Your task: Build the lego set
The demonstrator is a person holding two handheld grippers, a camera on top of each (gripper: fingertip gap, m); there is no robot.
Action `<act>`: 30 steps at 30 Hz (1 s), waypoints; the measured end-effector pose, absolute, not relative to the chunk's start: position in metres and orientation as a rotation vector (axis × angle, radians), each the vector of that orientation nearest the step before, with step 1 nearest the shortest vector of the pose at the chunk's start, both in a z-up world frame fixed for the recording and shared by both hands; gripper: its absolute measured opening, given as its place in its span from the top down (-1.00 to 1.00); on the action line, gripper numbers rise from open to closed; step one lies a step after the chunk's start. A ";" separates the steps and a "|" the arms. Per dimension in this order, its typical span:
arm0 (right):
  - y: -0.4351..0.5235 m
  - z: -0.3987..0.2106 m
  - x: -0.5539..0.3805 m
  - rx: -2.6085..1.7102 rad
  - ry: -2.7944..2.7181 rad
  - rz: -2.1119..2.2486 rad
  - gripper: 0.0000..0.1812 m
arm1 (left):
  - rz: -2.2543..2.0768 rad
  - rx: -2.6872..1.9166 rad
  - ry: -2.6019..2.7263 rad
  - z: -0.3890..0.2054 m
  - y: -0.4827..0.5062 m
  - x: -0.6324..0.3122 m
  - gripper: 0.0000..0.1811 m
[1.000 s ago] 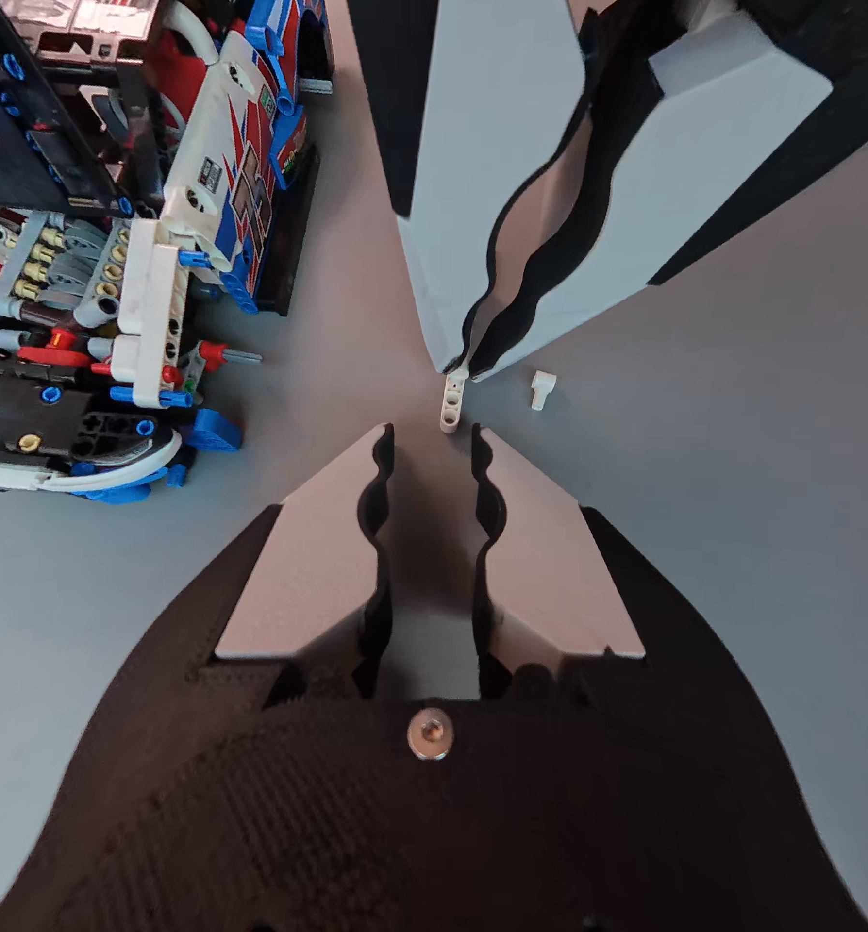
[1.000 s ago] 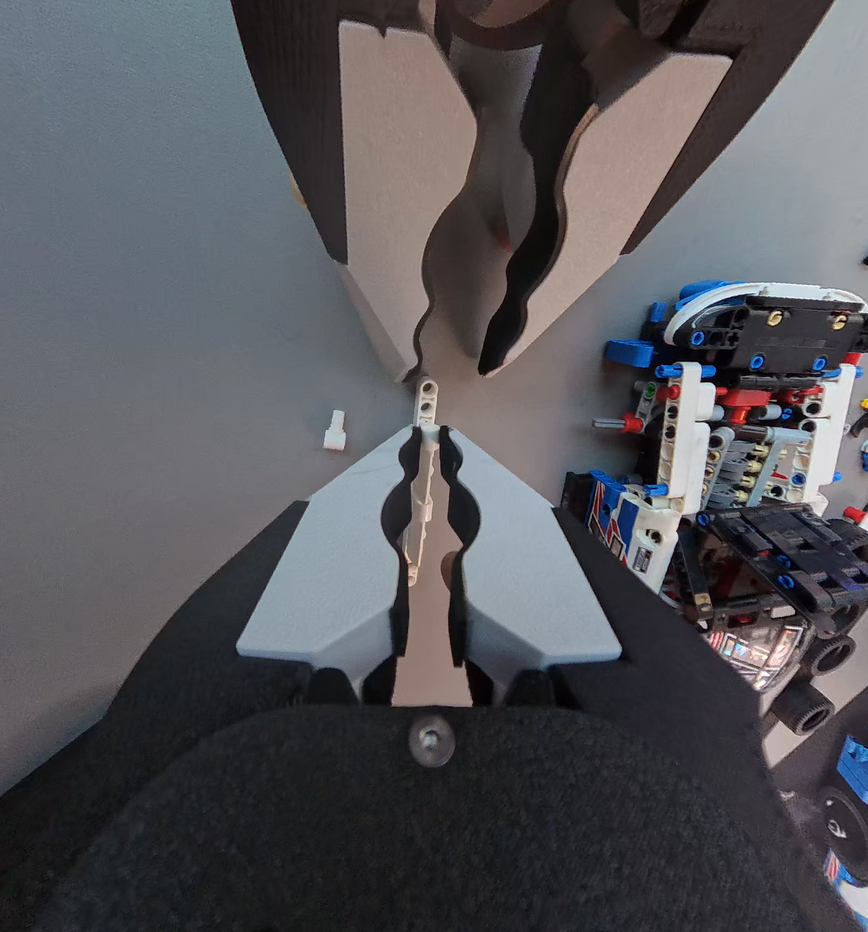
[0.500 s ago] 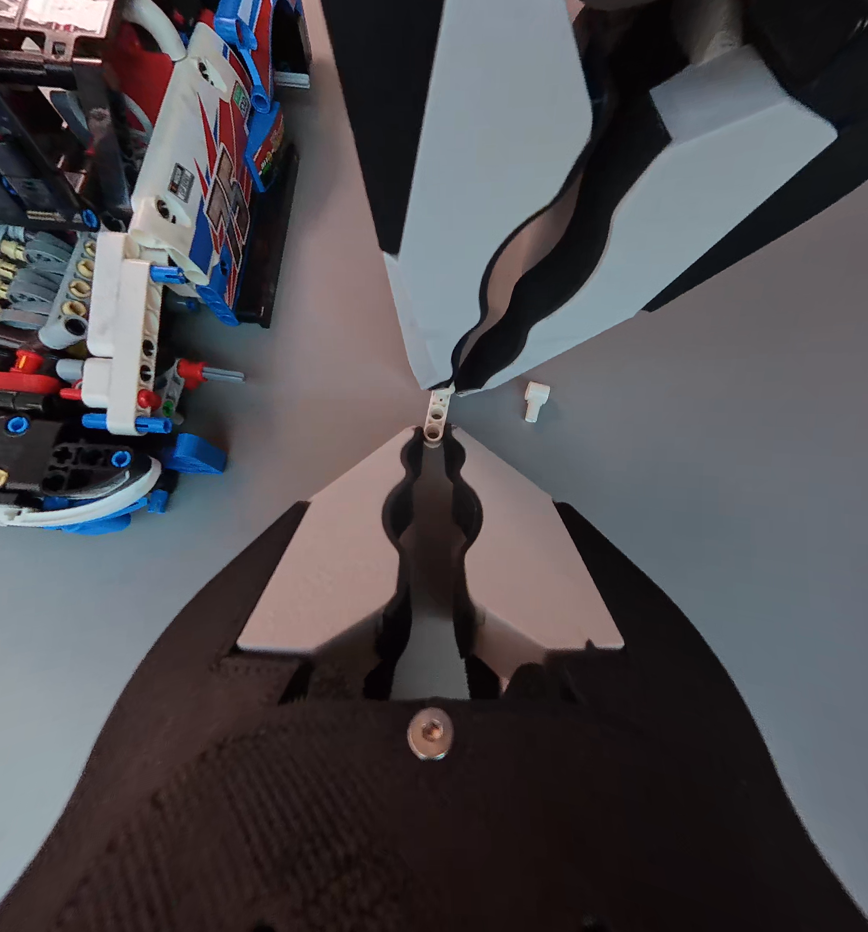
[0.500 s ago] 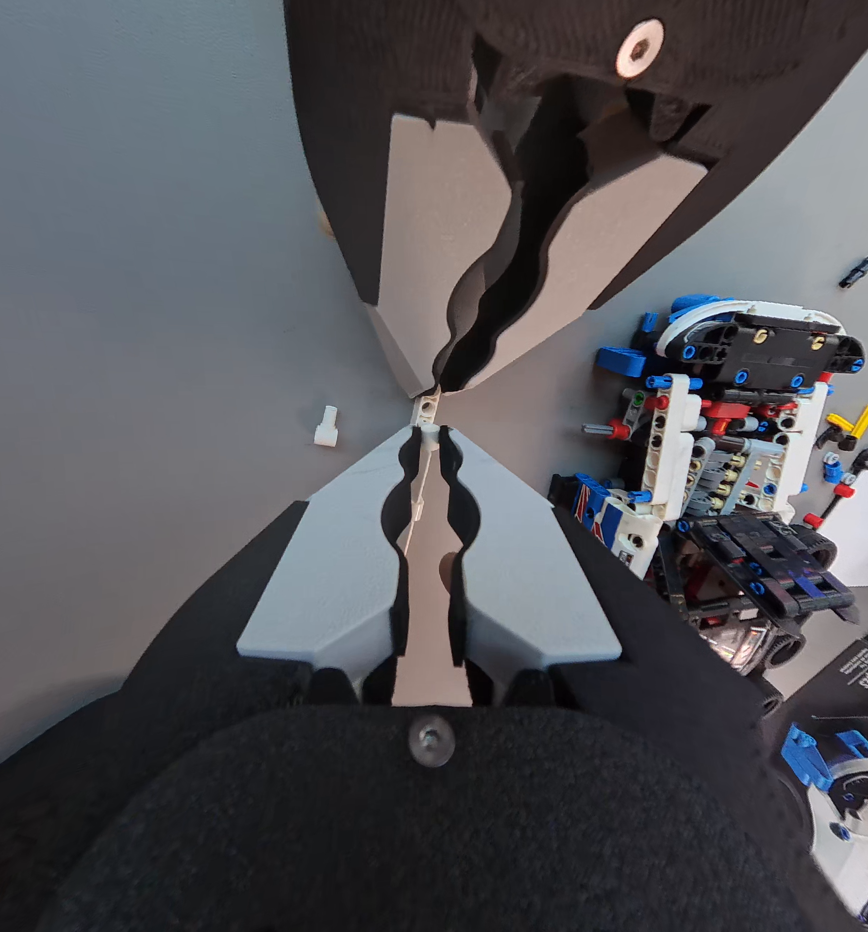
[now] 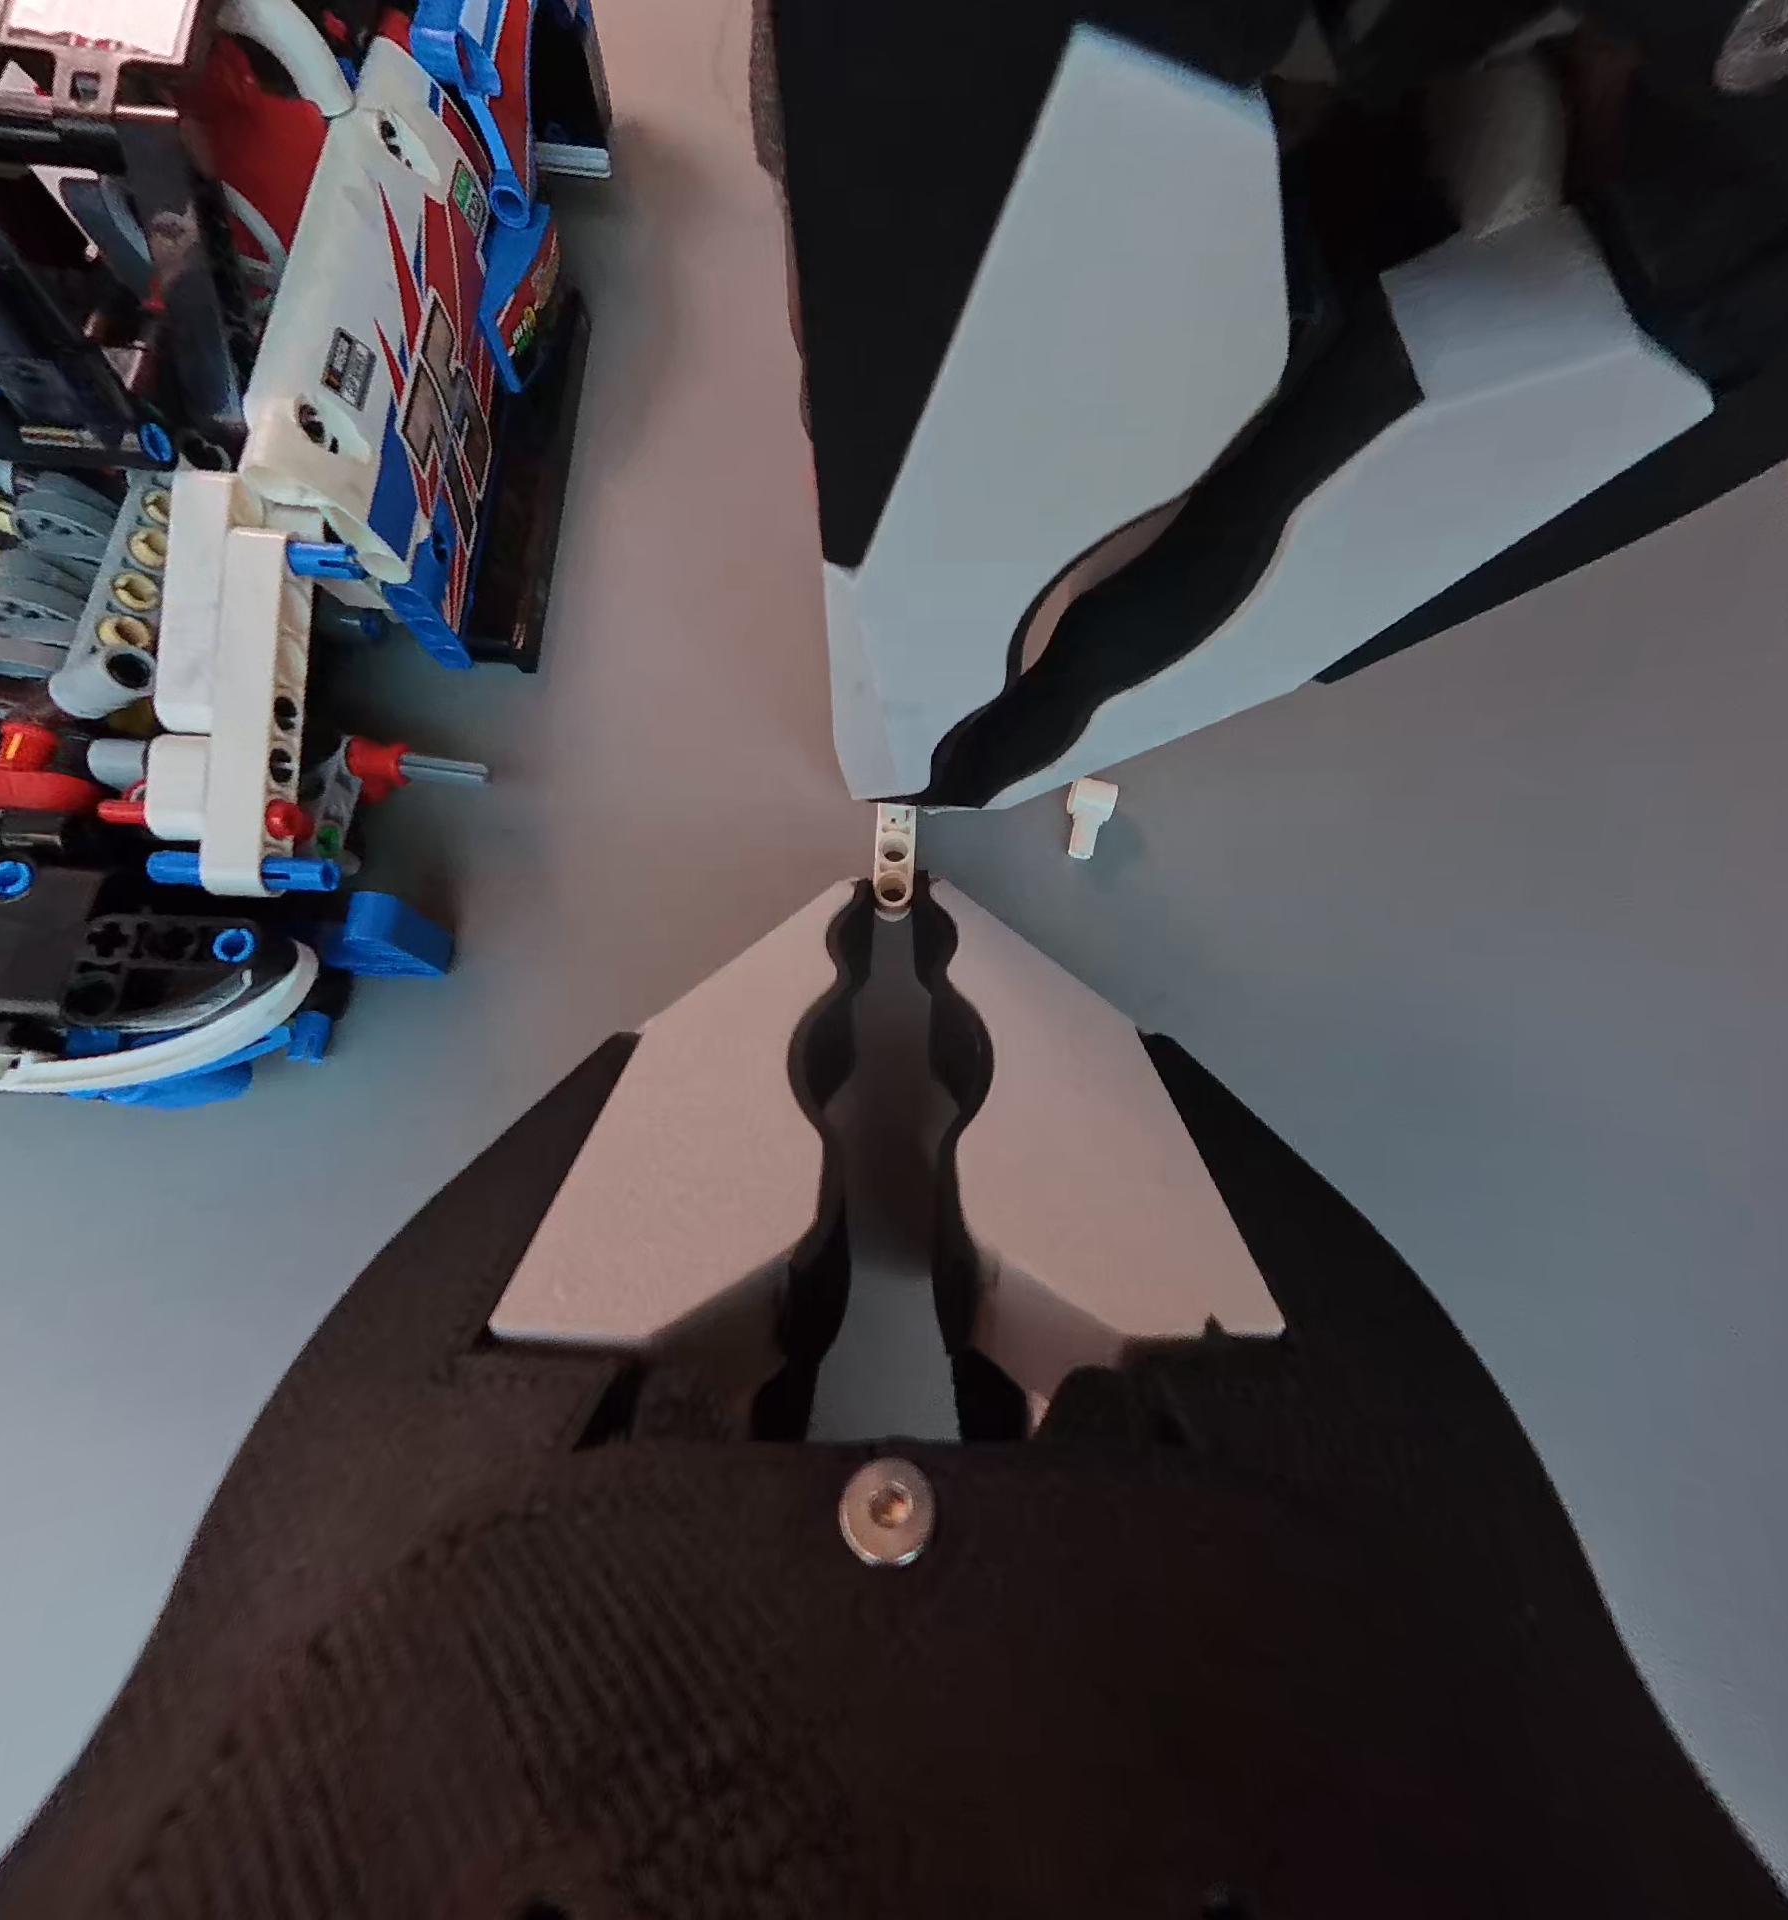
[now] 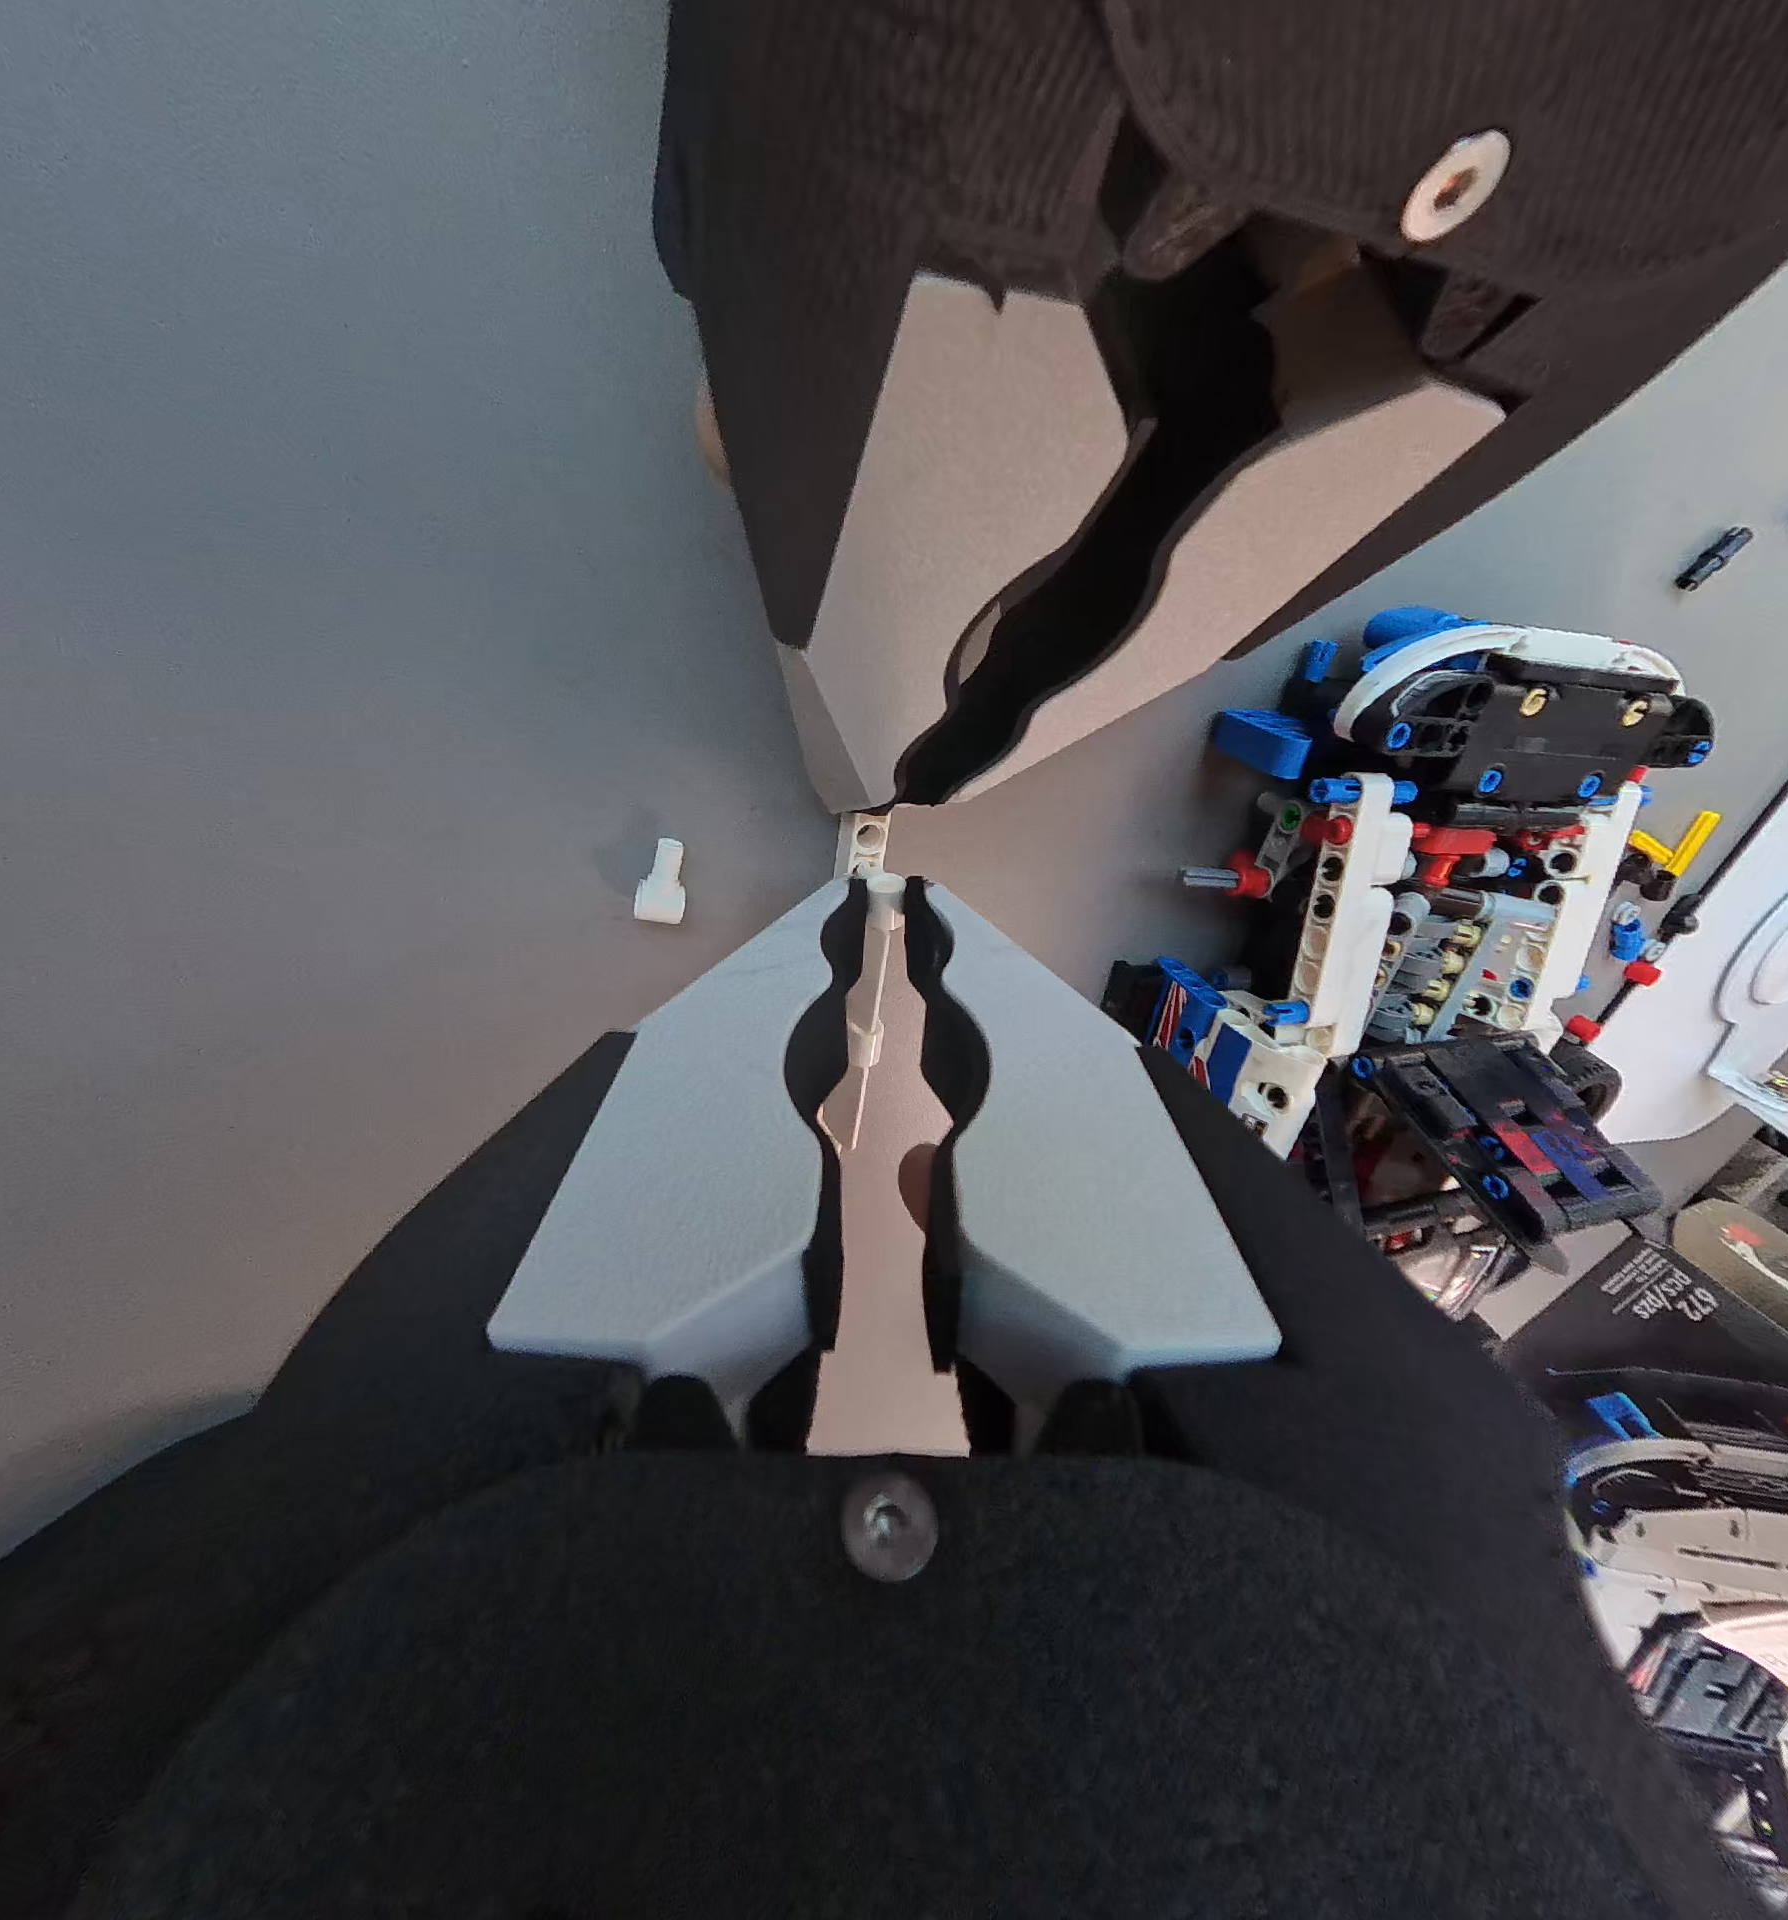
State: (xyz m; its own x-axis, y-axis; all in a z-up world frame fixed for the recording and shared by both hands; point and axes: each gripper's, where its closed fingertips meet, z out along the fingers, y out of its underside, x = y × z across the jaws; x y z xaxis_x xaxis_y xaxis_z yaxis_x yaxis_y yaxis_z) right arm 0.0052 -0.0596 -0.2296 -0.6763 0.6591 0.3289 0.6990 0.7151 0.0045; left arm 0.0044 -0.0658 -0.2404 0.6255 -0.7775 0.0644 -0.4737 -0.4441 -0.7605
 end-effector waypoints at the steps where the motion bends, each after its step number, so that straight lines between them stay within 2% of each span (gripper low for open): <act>1: -0.060 -0.230 0.006 -1.052 -2.629 -0.190 0.94 | -0.534 -2.119 0.978 -0.240 -0.066 0.005 0.94; 13: -0.061 -0.231 0.008 -0.992 -2.745 -0.291 0.94 | -0.544 -2.122 0.971 -0.240 -0.066 0.005 0.94; 22: -0.072 -0.239 0.006 -1.321 -2.604 -0.096 0.93 | -0.587 -2.140 0.954 -0.240 -0.070 0.011 0.94; 25: -0.065 -0.235 0.000 -1.283 -2.474 -0.149 0.93 | -0.526 -2.138 0.922 -0.240 -0.065 0.004 0.94; 30: -0.066 -0.227 0.003 -1.403 -2.384 0.133 0.93 | -0.551 -2.132 0.942 -0.239 -0.069 0.005 0.94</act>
